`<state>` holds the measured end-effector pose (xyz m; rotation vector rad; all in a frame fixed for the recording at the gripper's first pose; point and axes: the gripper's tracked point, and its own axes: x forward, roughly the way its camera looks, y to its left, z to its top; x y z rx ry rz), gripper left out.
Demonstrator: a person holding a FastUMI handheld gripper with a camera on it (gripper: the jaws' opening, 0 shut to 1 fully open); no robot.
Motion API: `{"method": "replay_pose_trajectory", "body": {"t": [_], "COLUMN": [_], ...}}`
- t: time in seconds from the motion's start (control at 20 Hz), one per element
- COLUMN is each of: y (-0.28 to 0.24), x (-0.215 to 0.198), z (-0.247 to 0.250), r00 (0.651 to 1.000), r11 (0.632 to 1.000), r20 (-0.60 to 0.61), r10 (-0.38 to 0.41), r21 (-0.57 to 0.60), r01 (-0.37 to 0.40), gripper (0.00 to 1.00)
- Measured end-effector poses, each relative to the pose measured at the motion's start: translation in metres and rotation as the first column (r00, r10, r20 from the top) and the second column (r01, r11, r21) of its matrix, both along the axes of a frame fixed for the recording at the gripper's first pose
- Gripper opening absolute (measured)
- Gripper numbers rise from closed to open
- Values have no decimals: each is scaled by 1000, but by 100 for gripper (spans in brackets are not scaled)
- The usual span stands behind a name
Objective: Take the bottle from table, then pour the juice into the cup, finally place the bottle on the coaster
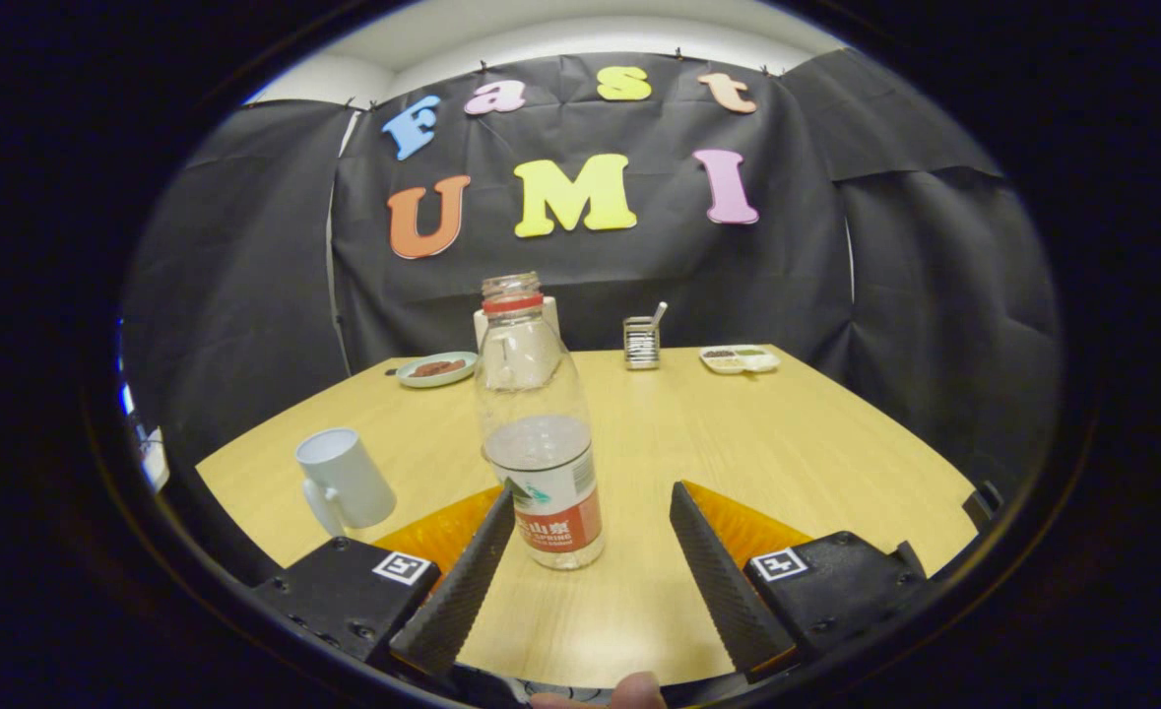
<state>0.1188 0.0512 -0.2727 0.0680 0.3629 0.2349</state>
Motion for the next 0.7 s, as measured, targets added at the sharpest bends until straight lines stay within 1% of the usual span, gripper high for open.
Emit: {"method": "replay_pose_trajectory", "body": {"t": [0.1,0.2,0.4,0.55,0.65,0.7], "y": [6,10,27,31,32,30], "x": [3,11,28,40,47,49], "z": [-4,-8,-14,-15,-21,-21], "r00": [1000,1000,999,999,998,997], "r11": [1000,999,999,999,999,999], "r20": [-8,-5,-33,-35,-58,-67], "r10": [19,21,42,39,38,36], "r21": [-19,-38,1,4,4,10], "r01": [-19,-21,-42,-38,-38,-35], "gripper": [100,100,100,100,100,96]}}
